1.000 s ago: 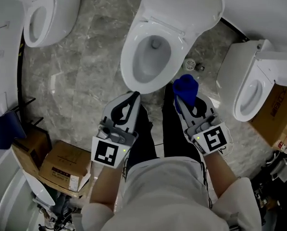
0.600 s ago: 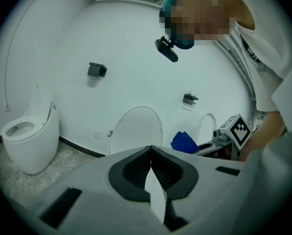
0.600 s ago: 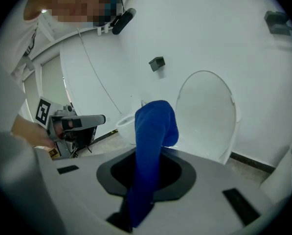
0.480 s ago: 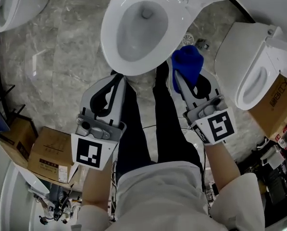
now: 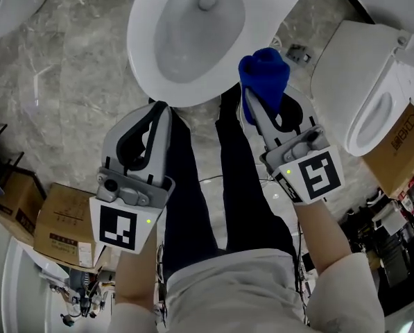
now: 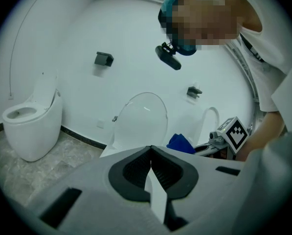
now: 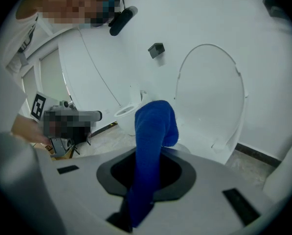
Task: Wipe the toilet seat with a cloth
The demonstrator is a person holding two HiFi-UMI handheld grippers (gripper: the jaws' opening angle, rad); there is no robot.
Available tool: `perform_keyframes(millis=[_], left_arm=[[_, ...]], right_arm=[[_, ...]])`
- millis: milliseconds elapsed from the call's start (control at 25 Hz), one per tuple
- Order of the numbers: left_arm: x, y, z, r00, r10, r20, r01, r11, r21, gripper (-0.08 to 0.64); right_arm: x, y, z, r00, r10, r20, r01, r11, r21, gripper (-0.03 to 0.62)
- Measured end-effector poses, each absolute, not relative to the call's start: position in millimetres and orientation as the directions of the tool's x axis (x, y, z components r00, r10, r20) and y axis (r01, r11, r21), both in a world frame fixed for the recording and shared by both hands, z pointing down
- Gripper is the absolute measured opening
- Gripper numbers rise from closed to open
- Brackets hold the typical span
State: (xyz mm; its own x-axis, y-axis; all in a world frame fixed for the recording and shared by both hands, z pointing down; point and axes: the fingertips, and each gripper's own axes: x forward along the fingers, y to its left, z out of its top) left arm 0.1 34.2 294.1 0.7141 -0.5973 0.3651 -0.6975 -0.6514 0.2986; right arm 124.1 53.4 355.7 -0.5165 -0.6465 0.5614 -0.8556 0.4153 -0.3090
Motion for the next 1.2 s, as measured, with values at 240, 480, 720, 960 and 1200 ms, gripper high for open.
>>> perform_keyframes(millis=[240,480,720,960,1200], left_arm=[[-4.4,38.6,317.6,0.716,-0.588,0.377,-0.696,-0.641,0.323,0.005],[-10.5,34.3,323.7,0.711,-0.595,0.375,-0.702,-0.632,0.329,0.005],[-17.5,32.0,327.7,0.710,-0.597,0.375,-0.704,-0.624,0.339,0.005],[-20.8,32.0,331.0,0.716,-0.585,0.381,-0.697,-0.627,0.347,0.005],[-26.5,29.3,338.2,0.718,-0.580,0.386,-0.696,-0.625,0.355,0.005]], right_arm=[[123.1,48.2,383.9,-0.516,-0.620,0.591,-0.855,0.416,-0.309,0.057],[119.2,35.3,395.4,-0.522,-0.614,0.591,-0.851,0.419,-0.316,0.057],[125.1,13.7,415.7,-0.494,-0.627,0.602,-0.867,0.408,-0.286,0.057],[140.3,-18.7,443.9,-0.439,-0.638,0.632,-0.895,0.371,-0.247,0.057],[149.1,-52.8,472.2,-0.415,-0.623,0.663,-0.898,0.396,-0.190,0.057]])
